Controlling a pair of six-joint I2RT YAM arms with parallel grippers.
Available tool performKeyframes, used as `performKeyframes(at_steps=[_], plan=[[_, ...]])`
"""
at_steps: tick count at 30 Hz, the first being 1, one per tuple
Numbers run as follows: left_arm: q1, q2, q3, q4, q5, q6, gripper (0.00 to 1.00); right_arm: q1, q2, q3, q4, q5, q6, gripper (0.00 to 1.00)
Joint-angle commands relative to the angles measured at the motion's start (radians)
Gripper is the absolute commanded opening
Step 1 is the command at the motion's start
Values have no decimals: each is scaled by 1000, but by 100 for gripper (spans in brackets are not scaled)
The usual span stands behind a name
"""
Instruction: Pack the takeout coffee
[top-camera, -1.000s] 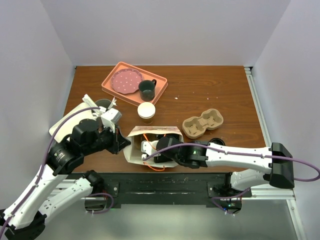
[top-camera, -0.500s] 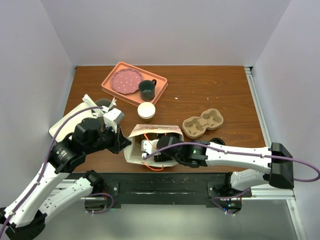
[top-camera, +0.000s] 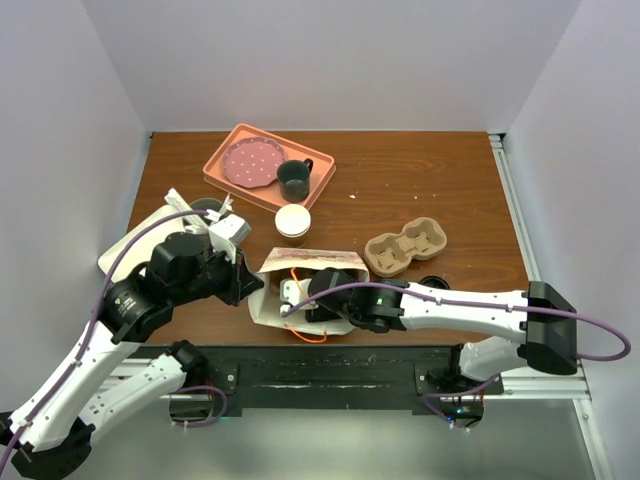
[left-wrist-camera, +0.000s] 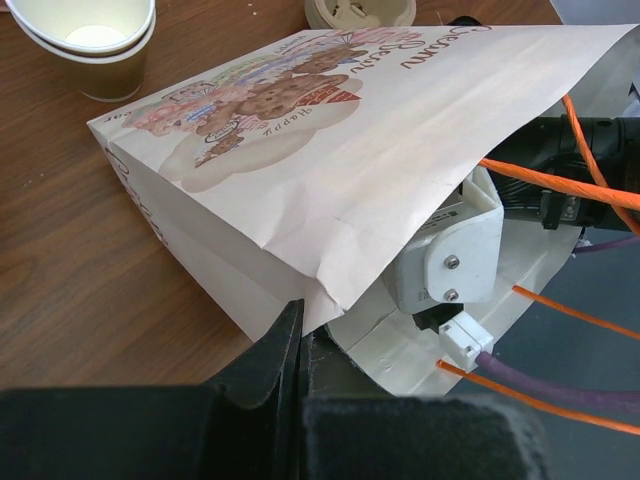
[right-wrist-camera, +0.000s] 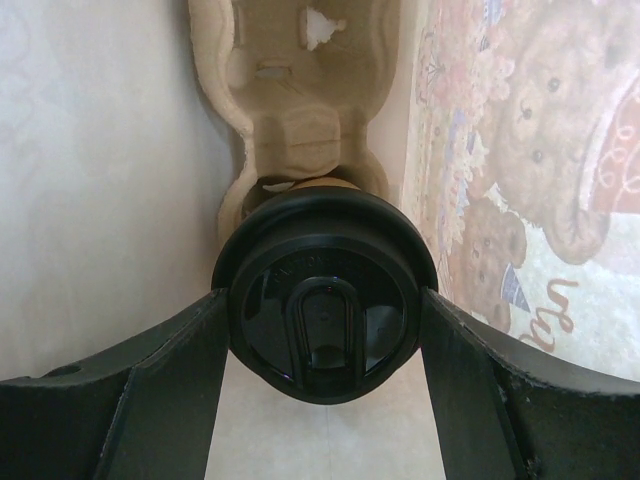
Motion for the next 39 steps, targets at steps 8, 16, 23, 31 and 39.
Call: performKeyframes(at_steps=[8,16,23,31,39], plan=[[-5,7,55,-5,26,39,0,-6,45,39,36,-31,61,22],[-5,13,70,-14,21,48,0,-21,72,44,45,1,99,51],[-5,21,73,-12,20,50,0,-26,58,51,48,26,101,72],[-5,32,75,-8,20,58,0,-28,17,70,40,50,105,99],[-5,49,95,-5,14,52,0,-28,0,108,5,52,121,99]])
